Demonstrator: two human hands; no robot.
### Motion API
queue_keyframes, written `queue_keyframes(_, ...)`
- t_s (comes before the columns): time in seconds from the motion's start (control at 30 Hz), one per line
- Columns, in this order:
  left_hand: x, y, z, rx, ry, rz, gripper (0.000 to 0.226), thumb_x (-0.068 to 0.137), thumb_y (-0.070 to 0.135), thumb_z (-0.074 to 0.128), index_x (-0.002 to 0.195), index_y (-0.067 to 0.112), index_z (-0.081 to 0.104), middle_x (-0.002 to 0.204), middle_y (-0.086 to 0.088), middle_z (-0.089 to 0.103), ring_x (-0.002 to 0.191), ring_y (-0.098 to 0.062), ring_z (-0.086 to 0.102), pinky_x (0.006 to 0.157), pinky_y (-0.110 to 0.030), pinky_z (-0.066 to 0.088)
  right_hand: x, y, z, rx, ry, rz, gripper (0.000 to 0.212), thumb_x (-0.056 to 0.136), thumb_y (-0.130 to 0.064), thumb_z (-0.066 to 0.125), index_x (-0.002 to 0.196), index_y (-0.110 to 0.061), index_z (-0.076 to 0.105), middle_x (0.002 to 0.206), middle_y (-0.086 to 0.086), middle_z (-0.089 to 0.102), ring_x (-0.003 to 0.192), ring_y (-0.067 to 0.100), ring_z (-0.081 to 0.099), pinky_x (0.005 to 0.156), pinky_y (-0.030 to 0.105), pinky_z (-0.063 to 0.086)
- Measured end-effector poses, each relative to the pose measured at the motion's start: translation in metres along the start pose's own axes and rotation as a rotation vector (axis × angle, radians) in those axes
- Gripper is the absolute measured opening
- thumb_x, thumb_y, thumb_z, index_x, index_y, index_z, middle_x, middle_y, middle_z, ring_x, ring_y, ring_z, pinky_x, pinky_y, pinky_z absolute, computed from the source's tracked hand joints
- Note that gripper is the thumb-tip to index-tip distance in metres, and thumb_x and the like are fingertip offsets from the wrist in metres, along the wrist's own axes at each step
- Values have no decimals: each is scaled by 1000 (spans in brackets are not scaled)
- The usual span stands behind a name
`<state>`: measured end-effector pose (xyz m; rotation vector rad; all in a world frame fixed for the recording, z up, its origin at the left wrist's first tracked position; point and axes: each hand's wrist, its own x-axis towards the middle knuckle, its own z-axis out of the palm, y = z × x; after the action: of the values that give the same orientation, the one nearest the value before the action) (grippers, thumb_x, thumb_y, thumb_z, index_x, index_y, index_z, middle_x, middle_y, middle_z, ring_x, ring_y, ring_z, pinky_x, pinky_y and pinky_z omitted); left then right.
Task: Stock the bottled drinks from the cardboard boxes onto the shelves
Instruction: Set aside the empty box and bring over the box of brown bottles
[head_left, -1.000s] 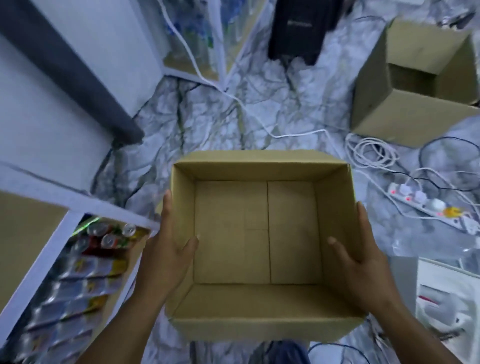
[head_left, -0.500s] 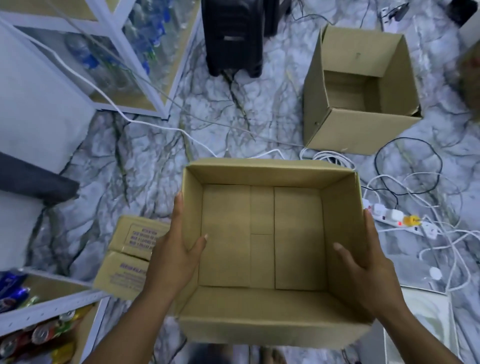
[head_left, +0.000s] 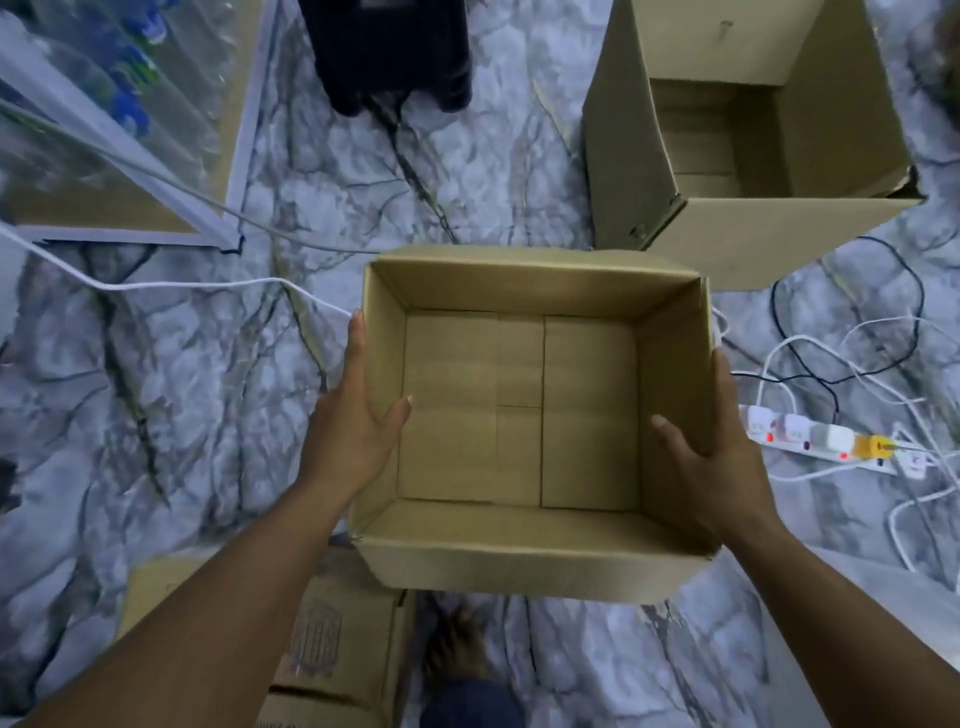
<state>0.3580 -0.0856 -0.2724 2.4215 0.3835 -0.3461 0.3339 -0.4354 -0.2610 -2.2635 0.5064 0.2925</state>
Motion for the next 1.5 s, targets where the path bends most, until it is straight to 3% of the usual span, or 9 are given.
queue_keyframes(0.07, 21, -16, 17, 9, -22, -11, 104, 98, 38, 68, 157, 48, -17, 99, -16, 70, 60, -21, 62, 49, -31, 47, 19, 8, 21, -18, -12, 19, 88, 98, -27, 66, 159, -48, 6, 155, 1, 46, 133, 28, 53, 101, 33, 40)
queue_keyframes(0.2, 49, -51, 49, -16, -57, -61, 102, 98, 34, 67, 159, 46, -14, 132, -18, 62, 81, -23, 62, 70, -40, 56, 48, 26, 62, -62, -63, 47, 87, 99, -32, 63, 159, -50, 3, 154, 4, 49, 128, 34, 57, 99, 37, 44)
queue_keyframes(0.53, 85, -103, 111, 39, -43, -105, 104, 97, 31, 69, 160, 42, -13, 122, -24, 65, 80, -36, 67, 66, -40, 55, 101, 77, 136, -66, -152, 109, 87, 101, -34, 60, 158, -52, -3, 142, 12, 59, 120, 39, 61, 95, 39, 47)
queue_keyframes(0.77, 135, -92, 123, 19, 34, -64, 103, 98, 36, 68, 159, 44, -14, 130, -21, 62, 96, -37, 66, 79, -51, 58, 152, 73, 140, -29, -77, 42, 86, 101, -35, 62, 159, -47, 0, 149, 9, 52, 127, 35, 57, 101, 36, 42)
queue_keyframes(0.97, 139, -88, 110, -49, -80, -83, 107, 95, 42, 70, 156, 49, -18, 157, -9, 42, 128, -30, 55, 99, -43, 51, 156, 67, 125, -31, -158, 36, 88, 99, -33, 65, 160, -46, 4, 156, -3, 45, 135, 25, 52, 106, 29, 38)
queue_keyframes(1.1, 131, -83, 94, -75, -17, -155, 95, 94, 48, 69, 163, 40, 3, 159, -6, 40, 137, -25, 48, 110, -43, 45, 163, 48, 109, -49, -72, -23, 76, 88, -53, 63, 155, -36, 31, 155, 0, 45, 141, 21, 46, 116, 49, 40)
queue_keyframes(1.2, 114, -71, 80, -115, 103, -186, 73, 96, 40, 68, 158, 22, 35, 158, -5, 43, 143, -23, 41, 118, -36, 34, 158, 4, 103, -146, -21, -131, 57, 96, -38, 65, 147, -19, 50, 152, 8, 47, 140, 24, 42, 114, 29, 30)
queue_keyframes(1.33, 72, -71, 54, -264, 212, -260, 50, 95, 31, 70, 142, 19, 58, 139, -4, 62, 127, -21, 58, 108, -39, 47, 137, -57, 124, -137, -224, -221, 36, 97, -31, 66, 133, -23, 63, 131, -2, 64, 118, 17, 58, 99, 31, 43)
queue_keyframes(1.5, -14, -122, 17, -324, 313, -404, 44, 99, 31, 67, 140, 19, 59, 136, -3, 63, 124, -21, 58, 102, -38, 50, 80, -130, 198, -151, -472, -368, 29, 98, -39, 63, 125, -29, 66, 120, -10, 66, 102, 13, 63, 97, 43, 53)
